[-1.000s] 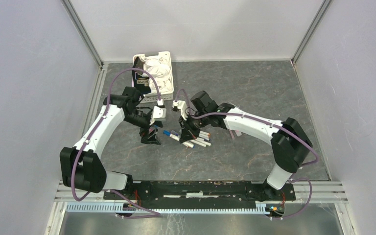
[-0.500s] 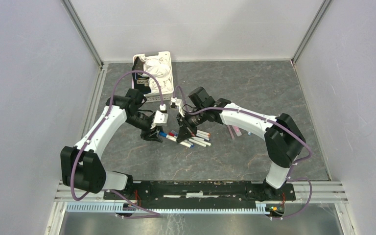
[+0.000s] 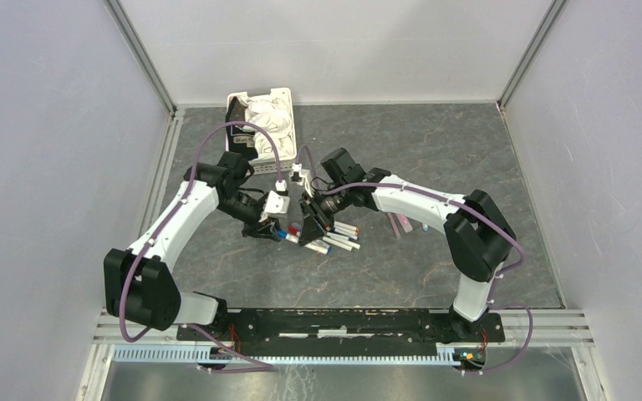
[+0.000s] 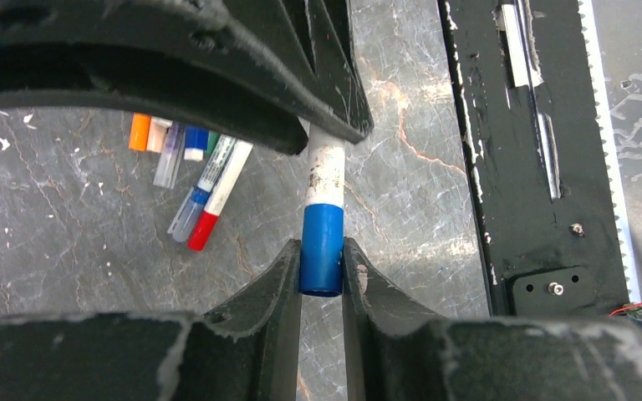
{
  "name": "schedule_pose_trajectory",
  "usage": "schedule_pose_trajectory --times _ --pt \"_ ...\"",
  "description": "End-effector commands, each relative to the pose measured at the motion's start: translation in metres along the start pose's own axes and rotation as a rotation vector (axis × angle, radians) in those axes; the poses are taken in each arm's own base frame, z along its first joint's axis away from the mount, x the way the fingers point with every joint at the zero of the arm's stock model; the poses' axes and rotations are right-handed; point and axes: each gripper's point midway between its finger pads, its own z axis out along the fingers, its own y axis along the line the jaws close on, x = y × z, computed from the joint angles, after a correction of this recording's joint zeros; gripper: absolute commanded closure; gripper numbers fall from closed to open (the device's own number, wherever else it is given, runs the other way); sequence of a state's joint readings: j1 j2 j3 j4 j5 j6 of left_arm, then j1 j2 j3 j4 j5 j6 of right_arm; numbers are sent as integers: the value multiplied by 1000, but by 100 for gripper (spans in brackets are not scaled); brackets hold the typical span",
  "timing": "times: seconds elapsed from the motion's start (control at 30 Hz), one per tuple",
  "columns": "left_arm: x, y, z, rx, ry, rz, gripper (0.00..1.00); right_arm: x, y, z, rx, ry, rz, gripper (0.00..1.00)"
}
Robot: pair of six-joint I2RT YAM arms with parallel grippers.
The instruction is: Open the pen caps
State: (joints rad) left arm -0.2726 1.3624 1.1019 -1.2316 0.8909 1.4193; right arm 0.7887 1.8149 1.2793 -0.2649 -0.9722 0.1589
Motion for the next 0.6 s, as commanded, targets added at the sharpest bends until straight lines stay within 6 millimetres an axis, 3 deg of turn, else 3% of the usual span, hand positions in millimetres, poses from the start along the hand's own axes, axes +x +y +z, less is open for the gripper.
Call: schedule_pose_trajectory --times 0.0,0.17,0.2,0.3,0.37,0.43,0.57 --pt "-17 4 -1 -23 -65 49 98 -10 8 2 -75 -85 25 66" --pt "-17 5 -3 -40 -60 64 97 -16 8 -7 -81 -131 36 96" --pt "-15 5 -2 -41 -52 68 83 -19 9 -11 -80 -138 37 100" --pt "-8 6 -3 -60 -20 91 50 -27 13 -14 -84 -138 32 100" --pt "-9 11 -5 -85 -7 126 39 -29 14 -14 -90 -127 37 100" --pt "-13 15 -7 -108 5 165 33 -28 12 -13 -89 -101 59 100" --pt "-17 20 -10 -133 52 244 33 -24 5 -11 -75 -48 94 100"
